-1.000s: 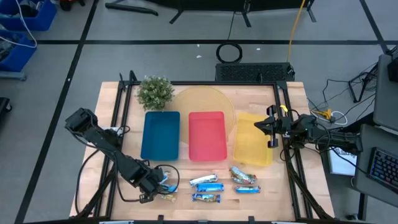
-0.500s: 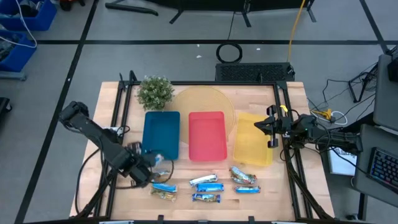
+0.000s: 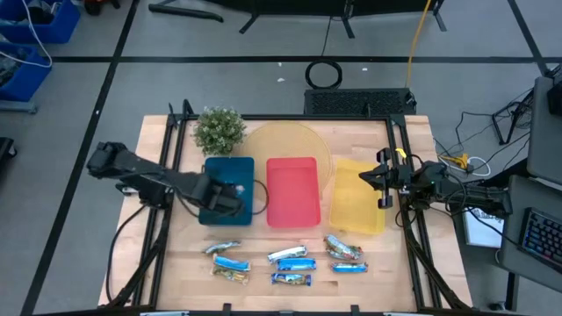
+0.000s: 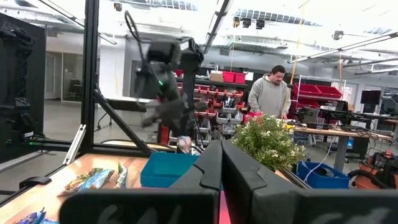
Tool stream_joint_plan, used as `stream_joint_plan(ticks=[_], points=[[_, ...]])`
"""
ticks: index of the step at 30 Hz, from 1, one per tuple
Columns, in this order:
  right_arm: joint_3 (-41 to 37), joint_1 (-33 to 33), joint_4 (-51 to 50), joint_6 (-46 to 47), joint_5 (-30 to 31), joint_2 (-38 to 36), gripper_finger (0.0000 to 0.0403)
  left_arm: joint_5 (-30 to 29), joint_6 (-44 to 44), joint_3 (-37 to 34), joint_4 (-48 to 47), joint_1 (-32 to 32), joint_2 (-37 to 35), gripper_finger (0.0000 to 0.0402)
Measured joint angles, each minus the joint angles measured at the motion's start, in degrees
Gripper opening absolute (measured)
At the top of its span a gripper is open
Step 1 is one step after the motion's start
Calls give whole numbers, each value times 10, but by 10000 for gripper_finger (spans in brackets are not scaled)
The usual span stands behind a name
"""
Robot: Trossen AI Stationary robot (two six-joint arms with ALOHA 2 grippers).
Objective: Pick and place Granola Bars by type
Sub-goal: Put the yellow granola bar into the blue bin
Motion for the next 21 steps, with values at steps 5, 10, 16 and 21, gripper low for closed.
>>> stream_joint_plan(ticks=[5, 10, 16, 21], points=[[0, 0, 15, -2, 4, 0, 0, 32, 60, -76, 120, 35, 1, 33], [0, 0, 19, -2, 32, 0, 0, 71, 84, -126, 196, 47, 0, 24], [0, 0, 21, -3, 32, 1, 0, 87, 81, -159, 217, 52, 0, 35], [0, 0, 21, -2, 32, 1, 0, 126, 75, -160, 227, 52, 0, 52]])
